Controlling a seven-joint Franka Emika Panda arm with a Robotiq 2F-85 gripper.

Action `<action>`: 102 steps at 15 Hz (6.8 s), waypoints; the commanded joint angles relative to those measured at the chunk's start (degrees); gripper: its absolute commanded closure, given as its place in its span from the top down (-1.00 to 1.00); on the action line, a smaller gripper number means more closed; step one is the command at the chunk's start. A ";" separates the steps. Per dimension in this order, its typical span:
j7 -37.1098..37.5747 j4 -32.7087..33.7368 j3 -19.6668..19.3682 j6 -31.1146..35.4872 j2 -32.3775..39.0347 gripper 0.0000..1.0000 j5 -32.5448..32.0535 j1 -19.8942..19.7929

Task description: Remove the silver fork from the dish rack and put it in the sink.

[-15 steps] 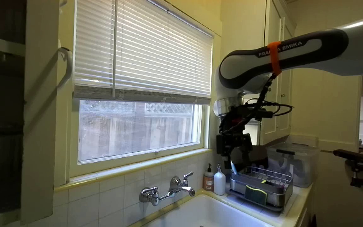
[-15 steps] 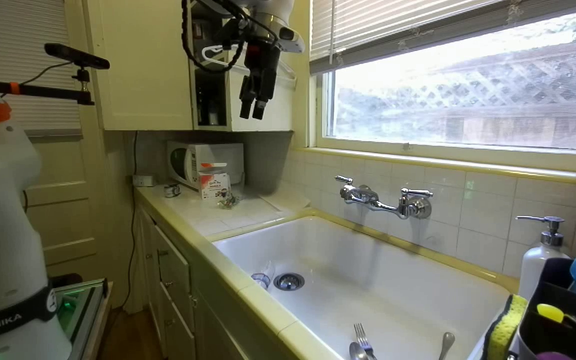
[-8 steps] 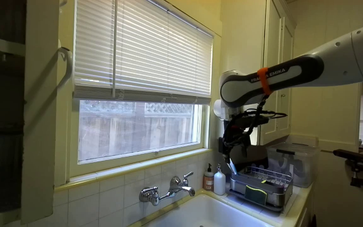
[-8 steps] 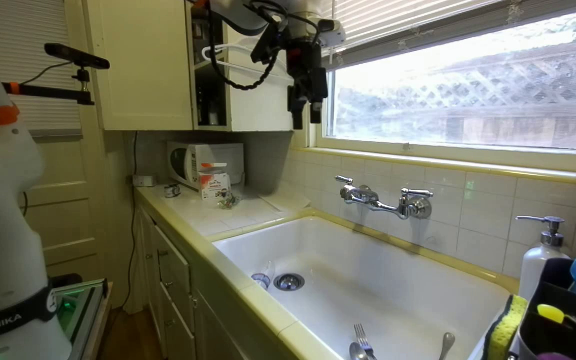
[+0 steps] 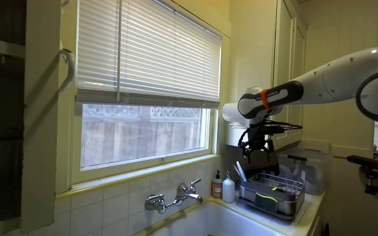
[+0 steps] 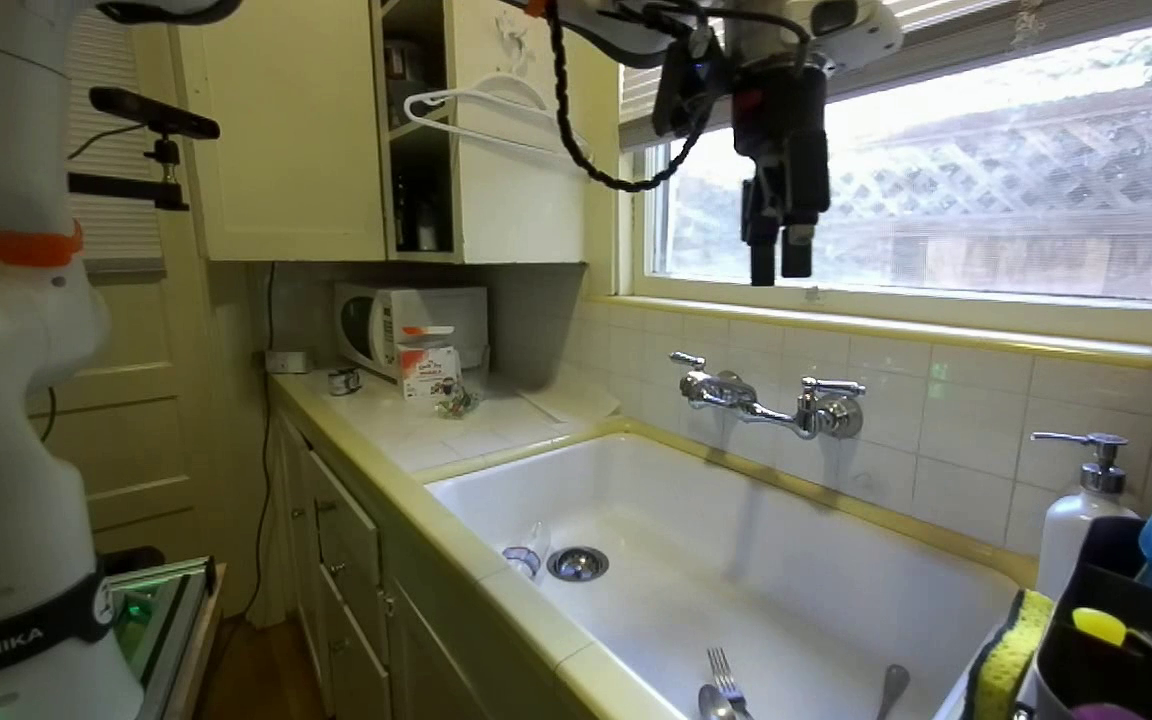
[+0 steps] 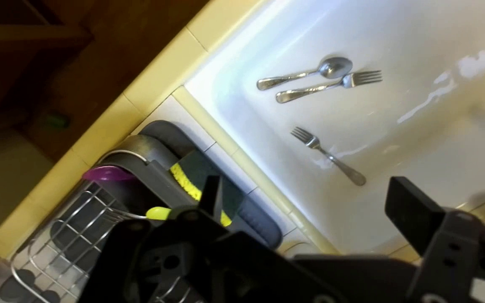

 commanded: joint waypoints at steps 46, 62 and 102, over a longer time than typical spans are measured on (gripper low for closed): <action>-51.64 -4.07 -1.36 11.09 8.52 1.00 -10.26 -10.51; -59.25 -12.82 -2.74 47.28 13.94 1.00 -14.98 -10.60; -55.88 -7.09 -7.04 47.90 15.83 -1.00 -17.47 -10.59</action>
